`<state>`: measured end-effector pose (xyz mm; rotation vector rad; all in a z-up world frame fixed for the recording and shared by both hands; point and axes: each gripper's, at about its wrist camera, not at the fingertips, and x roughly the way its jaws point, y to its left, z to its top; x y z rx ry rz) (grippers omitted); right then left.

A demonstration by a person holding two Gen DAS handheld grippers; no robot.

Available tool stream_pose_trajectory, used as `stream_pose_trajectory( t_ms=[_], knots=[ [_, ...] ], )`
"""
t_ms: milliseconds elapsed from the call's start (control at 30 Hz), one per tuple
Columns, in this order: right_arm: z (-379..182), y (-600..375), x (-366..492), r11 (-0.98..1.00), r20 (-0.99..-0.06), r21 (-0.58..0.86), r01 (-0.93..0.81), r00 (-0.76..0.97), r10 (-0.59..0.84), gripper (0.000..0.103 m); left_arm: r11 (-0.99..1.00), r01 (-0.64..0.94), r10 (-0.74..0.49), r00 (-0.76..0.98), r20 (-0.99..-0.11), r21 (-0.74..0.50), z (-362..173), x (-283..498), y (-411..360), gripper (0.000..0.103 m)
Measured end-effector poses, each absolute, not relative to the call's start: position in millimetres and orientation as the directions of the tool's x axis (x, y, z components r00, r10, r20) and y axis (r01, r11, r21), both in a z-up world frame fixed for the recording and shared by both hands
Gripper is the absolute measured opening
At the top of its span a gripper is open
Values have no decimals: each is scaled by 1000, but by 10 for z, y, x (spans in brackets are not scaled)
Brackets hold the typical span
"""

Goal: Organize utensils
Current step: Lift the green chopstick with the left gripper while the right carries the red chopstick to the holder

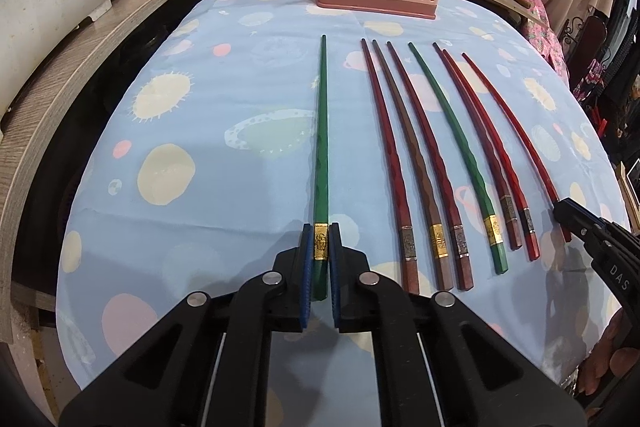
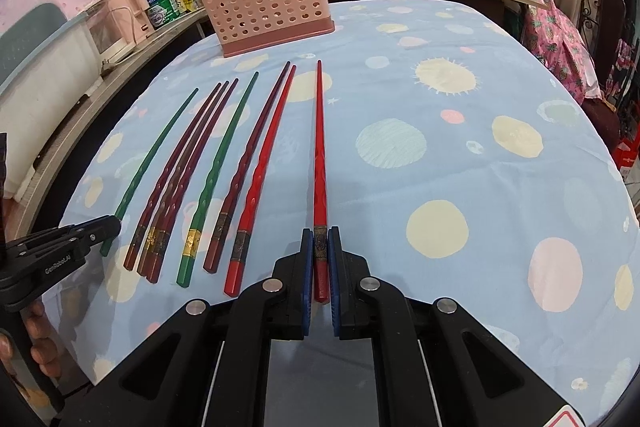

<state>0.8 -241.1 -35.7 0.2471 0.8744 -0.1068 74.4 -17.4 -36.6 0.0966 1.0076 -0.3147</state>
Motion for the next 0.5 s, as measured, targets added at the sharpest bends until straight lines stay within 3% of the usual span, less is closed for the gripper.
stream_pose_trajectory(
  t_ms=[500],
  knots=[
    [168, -2573, -67, 958, -685, 202, 203, 729, -10, 7, 951, 281, -266, 535, -802, -129, 50, 747, -5, 7]
  ],
)
